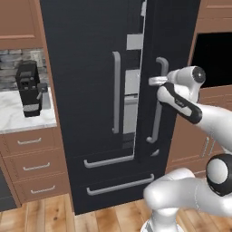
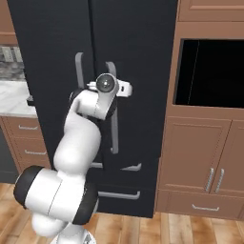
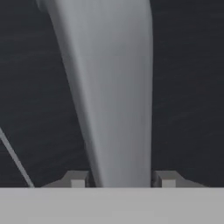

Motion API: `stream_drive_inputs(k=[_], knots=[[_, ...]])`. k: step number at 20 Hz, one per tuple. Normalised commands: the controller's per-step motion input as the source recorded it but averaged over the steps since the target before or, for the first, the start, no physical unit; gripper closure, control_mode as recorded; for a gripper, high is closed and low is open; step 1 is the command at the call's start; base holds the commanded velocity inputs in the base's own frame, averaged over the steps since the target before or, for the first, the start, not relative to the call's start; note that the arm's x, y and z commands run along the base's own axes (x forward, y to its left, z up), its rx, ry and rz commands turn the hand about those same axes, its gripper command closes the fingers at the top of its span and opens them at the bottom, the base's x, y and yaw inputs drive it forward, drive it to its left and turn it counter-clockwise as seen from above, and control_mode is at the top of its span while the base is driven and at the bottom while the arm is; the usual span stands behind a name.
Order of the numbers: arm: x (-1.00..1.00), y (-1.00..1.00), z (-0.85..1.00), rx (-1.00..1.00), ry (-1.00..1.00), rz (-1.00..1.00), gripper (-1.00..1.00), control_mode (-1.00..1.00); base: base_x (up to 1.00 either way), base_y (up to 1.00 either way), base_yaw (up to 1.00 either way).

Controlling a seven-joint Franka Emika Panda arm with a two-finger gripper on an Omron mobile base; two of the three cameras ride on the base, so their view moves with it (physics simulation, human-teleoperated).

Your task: Retrieve the steak from the fridge and place it on the saucepan with marinade on the stove.

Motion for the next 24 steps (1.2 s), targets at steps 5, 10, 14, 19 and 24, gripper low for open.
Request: stream_drive_inputs(k=[5, 10, 14, 19, 24], knots=[[-0.5, -0.61, 0.33, 0.0, 0.19, 0.06, 1.0, -1.0, 0.0, 0.0, 0.0], [-0.31, -0.52, 0.12, 0.0, 0.03, 0.08, 1.0, -1.0, 0.0, 0.0, 0.0], [-0.36, -0.64, 0.0, 0.0, -0.03, 0.08, 1.0, -1.0, 0.0, 0.0, 0.0], [-0.36, -0.74, 0.0, 0.01, -0.07, 0.08, 1.0, -1.0, 0.0, 0.0, 0.0], [-0.18, -0.58, 0.0, 0.02, -0.1, 0.11, 1.0, -1.0, 0.0, 0.0, 0.0]])
